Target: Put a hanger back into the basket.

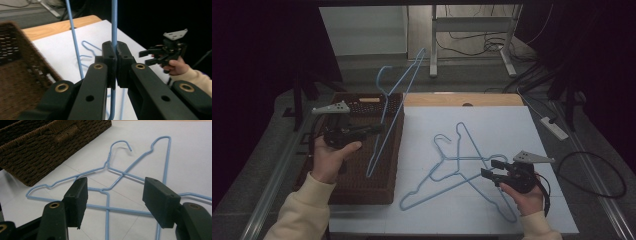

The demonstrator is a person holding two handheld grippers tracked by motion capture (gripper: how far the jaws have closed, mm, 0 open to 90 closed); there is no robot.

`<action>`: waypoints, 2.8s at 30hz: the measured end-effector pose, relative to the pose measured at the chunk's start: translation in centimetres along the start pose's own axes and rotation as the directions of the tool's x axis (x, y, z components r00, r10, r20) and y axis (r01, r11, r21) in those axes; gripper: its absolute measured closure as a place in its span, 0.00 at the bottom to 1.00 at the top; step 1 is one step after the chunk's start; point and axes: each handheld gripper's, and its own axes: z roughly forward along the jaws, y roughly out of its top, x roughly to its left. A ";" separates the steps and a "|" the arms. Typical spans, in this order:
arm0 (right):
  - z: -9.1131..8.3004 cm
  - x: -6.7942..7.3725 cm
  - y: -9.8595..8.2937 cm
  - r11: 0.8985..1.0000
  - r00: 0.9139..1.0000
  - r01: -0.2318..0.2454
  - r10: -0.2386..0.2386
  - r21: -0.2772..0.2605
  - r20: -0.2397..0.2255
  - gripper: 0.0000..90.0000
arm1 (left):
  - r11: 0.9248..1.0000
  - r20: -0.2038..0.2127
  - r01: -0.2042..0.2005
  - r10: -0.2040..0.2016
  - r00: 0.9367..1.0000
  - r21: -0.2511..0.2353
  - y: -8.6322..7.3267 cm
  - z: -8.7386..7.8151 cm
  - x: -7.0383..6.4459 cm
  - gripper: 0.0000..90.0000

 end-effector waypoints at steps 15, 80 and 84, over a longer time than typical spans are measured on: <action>0.5 0.1 -0.1 1.000 1.000 0.001 -0.001 0.015 -0.002 0.43 | 0.994 -0.091 -0.037 0.046 0.995 0.101 -1.7 -2.3 4.4 0.96; 1.7 0.7 -0.4 0.996 0.999 0.034 -0.032 0.082 -0.026 0.42 | 0.887 -0.466 0.120 0.115 0.878 0.445 -8.0 -0.1 12.0 0.96; 1.8 0.7 -0.4 0.996 0.999 0.033 -0.032 0.084 -0.024 0.41 | 0.872 -0.513 0.130 0.152 0.845 0.472 -8.0 0.4 12.2 0.96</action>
